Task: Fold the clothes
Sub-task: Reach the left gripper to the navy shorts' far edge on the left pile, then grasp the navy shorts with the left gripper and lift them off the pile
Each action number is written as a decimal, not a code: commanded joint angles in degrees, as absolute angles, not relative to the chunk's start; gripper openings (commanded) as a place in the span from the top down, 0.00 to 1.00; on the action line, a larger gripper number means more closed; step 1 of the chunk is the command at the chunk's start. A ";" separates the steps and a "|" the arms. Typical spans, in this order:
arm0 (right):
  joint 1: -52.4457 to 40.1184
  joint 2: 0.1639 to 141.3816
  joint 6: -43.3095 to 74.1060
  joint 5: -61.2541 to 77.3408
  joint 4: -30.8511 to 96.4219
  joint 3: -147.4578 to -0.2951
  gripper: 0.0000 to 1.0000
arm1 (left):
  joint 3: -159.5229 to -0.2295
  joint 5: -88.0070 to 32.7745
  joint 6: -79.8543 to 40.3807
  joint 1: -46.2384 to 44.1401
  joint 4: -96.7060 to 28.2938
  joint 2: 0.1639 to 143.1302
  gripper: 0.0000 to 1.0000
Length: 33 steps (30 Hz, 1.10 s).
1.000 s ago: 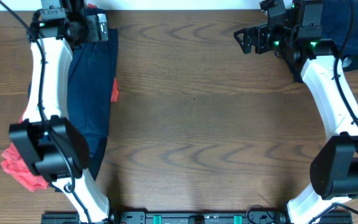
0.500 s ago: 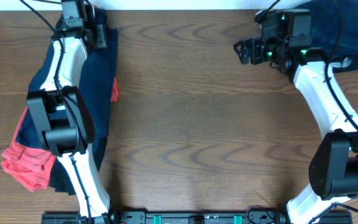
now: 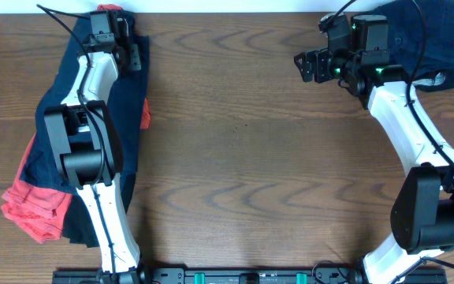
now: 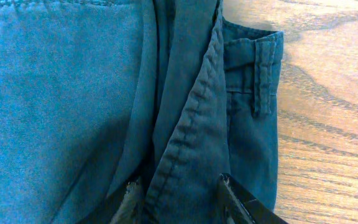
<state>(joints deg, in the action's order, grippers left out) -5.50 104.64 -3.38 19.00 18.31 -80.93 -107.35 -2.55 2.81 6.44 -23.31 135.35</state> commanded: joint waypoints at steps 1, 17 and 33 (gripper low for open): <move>-6.02 105.14 -3.27 18.61 18.22 -80.51 0.12 | -108.44 -1.61 2.31 6.42 -23.27 136.03 0.59; -6.04 105.14 -3.27 18.61 18.15 -80.51 0.14 | -108.14 4.91 1.65 3.75 -30.65 128.44 0.94; -6.13 105.14 -1.54 18.61 17.65 -80.51 0.15 | -108.14 5.37 1.39 -9.17 -44.75 109.27 0.94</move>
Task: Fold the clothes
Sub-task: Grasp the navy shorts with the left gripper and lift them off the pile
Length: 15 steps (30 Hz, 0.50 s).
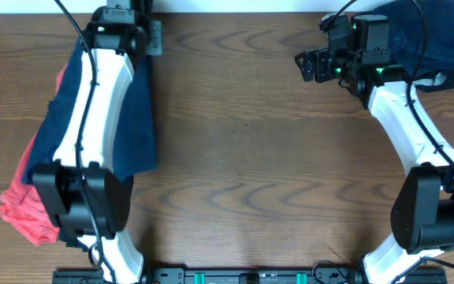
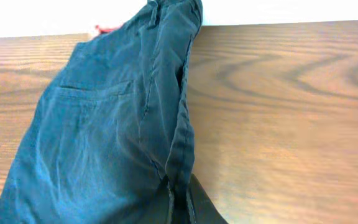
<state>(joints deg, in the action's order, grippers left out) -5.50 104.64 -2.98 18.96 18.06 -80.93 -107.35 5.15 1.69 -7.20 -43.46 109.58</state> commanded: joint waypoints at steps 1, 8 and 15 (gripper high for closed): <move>-6.07 105.14 -1.13 18.61 17.50 -80.51 0.14 | -108.14 5.37 1.39 -10.17 -45.71 109.14 0.94; -5.69 105.12 0.95 18.61 16.91 -80.51 0.16 | -108.14 -4.62 -1.76 -15.07 -47.31 108.86 0.94; -1.83 104.16 6.72 20.69 16.99 -80.58 0.19 | -108.12 -13.50 -6.59 -21.12 -42.81 109.32 0.94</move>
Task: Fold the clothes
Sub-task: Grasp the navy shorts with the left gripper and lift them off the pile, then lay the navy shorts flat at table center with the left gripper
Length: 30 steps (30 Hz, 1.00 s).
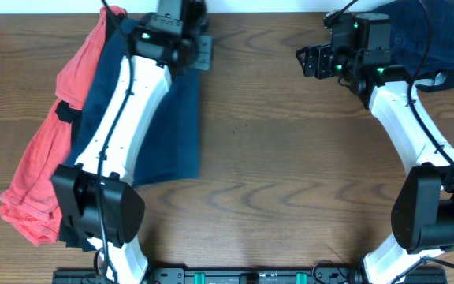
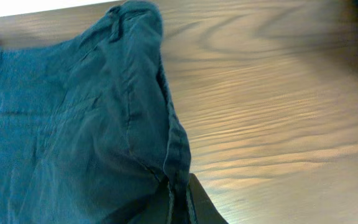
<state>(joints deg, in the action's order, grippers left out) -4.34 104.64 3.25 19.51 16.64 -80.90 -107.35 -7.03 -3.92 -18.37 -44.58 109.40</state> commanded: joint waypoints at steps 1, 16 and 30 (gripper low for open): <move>-0.60 103.50 7.14 21.71 17.56 -80.60 0.18 | -108.12 -14.13 -7.07 -22.26 -41.85 109.43 0.94; 13.23 91.13 7.64 23.40 25.47 -80.60 0.10 | -108.12 -14.17 -14.87 -35.94 -27.00 115.20 0.94; 12.99 91.02 7.16 23.66 27.24 -80.60 0.05 | -108.14 -13.69 -14.92 -31.55 -27.88 112.86 0.02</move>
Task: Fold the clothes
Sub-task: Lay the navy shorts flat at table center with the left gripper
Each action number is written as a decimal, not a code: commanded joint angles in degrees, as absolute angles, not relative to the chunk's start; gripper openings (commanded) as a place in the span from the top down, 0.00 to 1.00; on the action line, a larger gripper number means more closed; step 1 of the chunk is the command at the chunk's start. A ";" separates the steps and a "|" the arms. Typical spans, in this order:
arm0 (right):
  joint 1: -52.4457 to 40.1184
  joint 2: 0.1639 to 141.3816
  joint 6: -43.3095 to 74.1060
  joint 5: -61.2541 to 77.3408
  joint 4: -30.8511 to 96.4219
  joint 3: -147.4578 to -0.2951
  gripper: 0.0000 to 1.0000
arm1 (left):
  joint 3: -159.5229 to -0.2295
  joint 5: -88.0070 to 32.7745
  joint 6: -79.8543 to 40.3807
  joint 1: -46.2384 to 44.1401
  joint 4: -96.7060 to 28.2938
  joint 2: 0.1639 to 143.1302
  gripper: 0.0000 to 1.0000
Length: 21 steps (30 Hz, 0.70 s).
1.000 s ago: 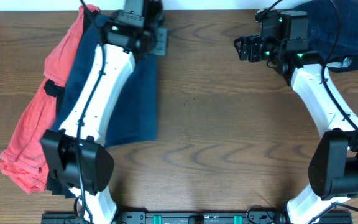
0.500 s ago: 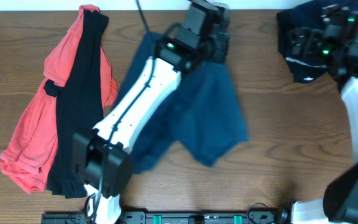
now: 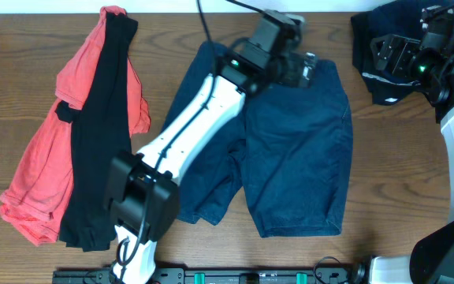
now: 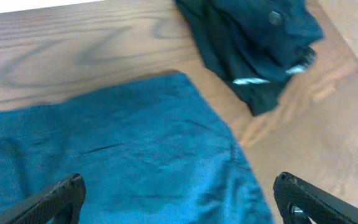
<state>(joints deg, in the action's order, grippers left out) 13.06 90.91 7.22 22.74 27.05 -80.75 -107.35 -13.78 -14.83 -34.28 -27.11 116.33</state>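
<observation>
Blue shorts (image 3: 282, 150) lie spread flat in the middle of the table, waistband toward the far edge. My left gripper (image 3: 304, 68) hovers over the waistband's right end. In the left wrist view the left gripper (image 4: 182, 198) is wide open, nothing between its fingers (image 4: 58, 194), with the shorts (image 4: 129, 155) below. My right gripper (image 3: 386, 57) is at the far right over a dark garment (image 3: 369, 31), fingers apart.
A red garment (image 3: 93, 79) and a black garment (image 3: 93, 158) lie in a long pile at the left. The dark garment (image 4: 253, 50) sits just beyond the shorts' right corner. The table's far edge (image 3: 211, 9) runs close behind the waistband.
My left gripper was shut on the shorts' waistband over the far left-centre. Now it is open farther right, and the shorts lie spread flat mid-table. The right arm has shifted right.
My left gripper was open over the blue shorts on the pile at the left. It was then shut on the waistband at the far edge, then farther right with the shorts trailing. Now the shorts are released flat in the middle, with red and black garments left behind.
</observation>
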 commanded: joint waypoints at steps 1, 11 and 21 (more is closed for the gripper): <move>12.88 91.05 6.48 23.88 27.33 -80.60 0.05 | -108.14 -13.69 -14.90 -30.26 -28.77 111.94 0.02; 4.97 94.00 -0.67 23.81 31.00 -80.58 0.01 | -108.12 -15.20 -14.85 -19.22 -46.61 108.97 0.02; -9.26 105.12 -9.26 21.82 28.01 -80.58 0.01 | -107.98 -10.63 -14.15 -15.20 -57.67 108.97 0.02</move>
